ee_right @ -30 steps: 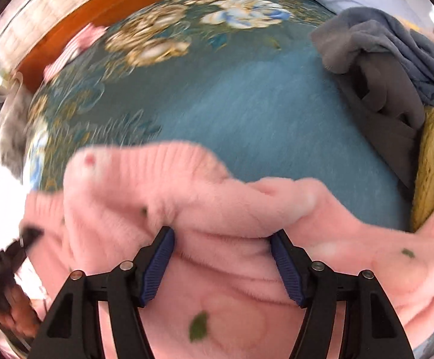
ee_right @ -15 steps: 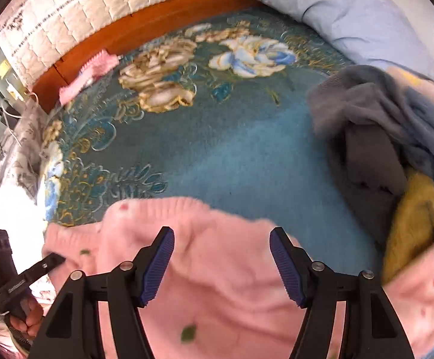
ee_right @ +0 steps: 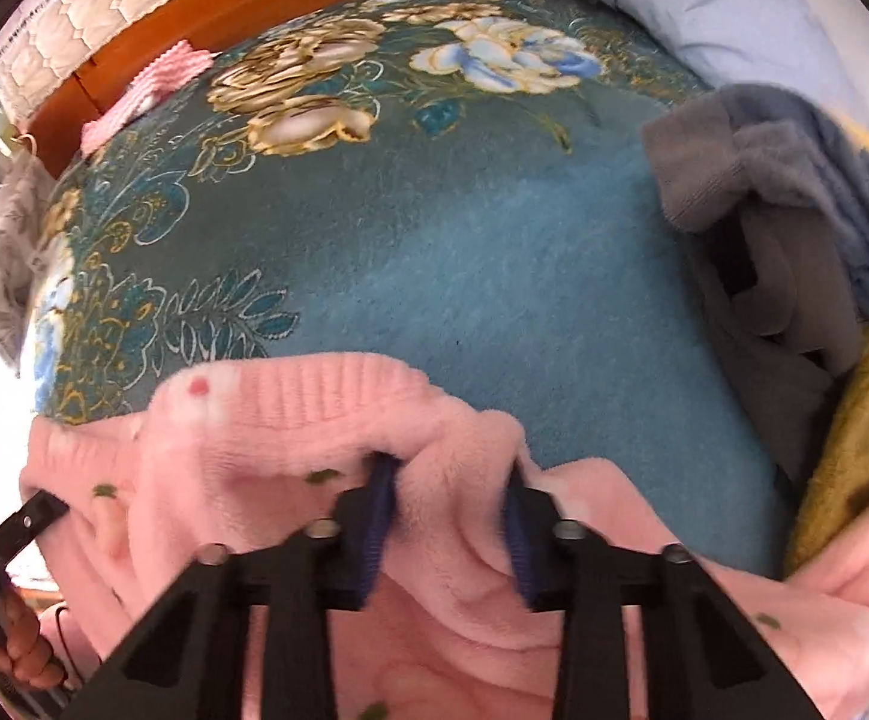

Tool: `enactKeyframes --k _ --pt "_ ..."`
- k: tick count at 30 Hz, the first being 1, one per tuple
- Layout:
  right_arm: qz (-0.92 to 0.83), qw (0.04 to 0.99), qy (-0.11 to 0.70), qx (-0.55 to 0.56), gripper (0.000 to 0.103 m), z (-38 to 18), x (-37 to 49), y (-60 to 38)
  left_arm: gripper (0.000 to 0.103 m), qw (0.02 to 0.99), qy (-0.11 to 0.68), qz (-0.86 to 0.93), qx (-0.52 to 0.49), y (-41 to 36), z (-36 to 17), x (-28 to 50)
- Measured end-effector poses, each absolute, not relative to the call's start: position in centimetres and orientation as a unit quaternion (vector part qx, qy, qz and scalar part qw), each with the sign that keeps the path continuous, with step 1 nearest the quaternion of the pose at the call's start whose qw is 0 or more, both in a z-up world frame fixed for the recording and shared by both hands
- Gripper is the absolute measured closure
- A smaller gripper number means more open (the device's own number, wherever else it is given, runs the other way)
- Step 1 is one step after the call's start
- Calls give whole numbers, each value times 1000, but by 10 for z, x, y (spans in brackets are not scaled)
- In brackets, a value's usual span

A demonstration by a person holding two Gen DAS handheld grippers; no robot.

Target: Fold clothes

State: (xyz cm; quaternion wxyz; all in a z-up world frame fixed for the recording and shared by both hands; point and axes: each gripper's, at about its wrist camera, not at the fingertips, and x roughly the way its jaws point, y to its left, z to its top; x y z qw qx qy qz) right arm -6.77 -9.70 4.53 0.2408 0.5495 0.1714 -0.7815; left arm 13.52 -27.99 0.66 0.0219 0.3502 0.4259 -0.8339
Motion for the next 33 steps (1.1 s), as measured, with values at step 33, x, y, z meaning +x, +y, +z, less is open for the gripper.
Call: enactKeyframes --k 33 --pt "-862 237 50 444 49 105 -108 -92 97 25 466 -821 329 -292 -6 131"
